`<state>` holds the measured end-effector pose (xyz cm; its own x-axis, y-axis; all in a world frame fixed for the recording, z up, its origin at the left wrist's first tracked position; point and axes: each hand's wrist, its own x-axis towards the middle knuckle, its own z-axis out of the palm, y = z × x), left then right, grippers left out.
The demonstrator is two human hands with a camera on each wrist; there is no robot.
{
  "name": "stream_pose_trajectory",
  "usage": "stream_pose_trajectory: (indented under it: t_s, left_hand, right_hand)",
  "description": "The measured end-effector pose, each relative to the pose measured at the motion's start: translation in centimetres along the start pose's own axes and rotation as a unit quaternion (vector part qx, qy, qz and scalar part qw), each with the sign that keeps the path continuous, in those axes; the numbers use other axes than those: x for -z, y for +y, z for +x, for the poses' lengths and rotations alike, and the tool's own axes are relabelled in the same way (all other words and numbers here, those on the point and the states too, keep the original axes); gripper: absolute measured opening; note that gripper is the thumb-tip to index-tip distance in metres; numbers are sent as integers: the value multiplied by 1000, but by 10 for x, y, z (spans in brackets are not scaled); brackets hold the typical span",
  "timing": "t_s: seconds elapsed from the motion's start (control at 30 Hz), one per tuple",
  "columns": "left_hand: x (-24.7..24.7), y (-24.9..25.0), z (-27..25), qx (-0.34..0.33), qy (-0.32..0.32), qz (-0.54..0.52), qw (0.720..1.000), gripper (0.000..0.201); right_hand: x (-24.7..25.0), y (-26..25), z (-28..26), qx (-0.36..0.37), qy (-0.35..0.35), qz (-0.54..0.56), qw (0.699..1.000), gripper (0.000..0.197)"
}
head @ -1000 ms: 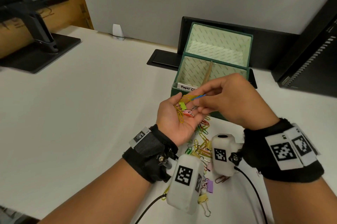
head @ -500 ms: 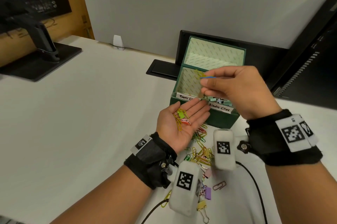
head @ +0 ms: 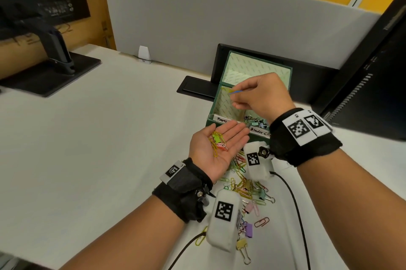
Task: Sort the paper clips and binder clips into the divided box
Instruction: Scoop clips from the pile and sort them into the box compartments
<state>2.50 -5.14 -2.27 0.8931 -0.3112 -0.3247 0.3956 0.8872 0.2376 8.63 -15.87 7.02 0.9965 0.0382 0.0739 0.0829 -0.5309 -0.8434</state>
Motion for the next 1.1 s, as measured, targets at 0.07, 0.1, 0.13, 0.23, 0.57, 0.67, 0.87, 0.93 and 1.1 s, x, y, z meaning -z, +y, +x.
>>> stream_pose_trajectory:
  t_s: [0.07, 0.1, 0.13, 0.23, 0.57, 0.67, 0.87, 0.93, 1.1]
  left_hand:
    - [0, 0, -1, 1, 1, 5, 1000, 47]
    - [-1, 0, -2, 3, 3, 8, 1000, 47]
    - [-1, 0, -2, 4, 3, 10, 1000, 47]
    - [-1, 2, -2, -1, 4, 1, 1000, 47]
    - [2, 0, 0, -13, -13, -16, 1000, 53]
    - [5, 2, 2, -15, -4, -10, 1000, 46]
    - [4, -1, 1, -21, -16, -16, 1000, 44]
    - [2, -1, -1, -36, -19, -4, 999, 44]
    - [0, 0, -3, -49, -26, 19, 998, 46]
  right_hand:
    - [0, 1, 0, -10, -53, -130, 990, 15]
    - [0, 1, -2, -13, -67, -164, 984, 19]
    - [1, 1, -3, -8, -67, -174, 982, 22]
    - [5, -9, -18, 50, -22, -185, 981, 22]
    - [-15, -8, -80, 73, -123, -326, 934, 25]
    - [-27, -2, -84, 105, -116, -356, 921, 35]
    - [-37, 4, -85, 98, -85, -355, 926, 32]
    - [-32, 6, -84, 83, -72, -311, 944, 29]
    - [-21, 7, -78, 23, -71, -248, 966, 20]
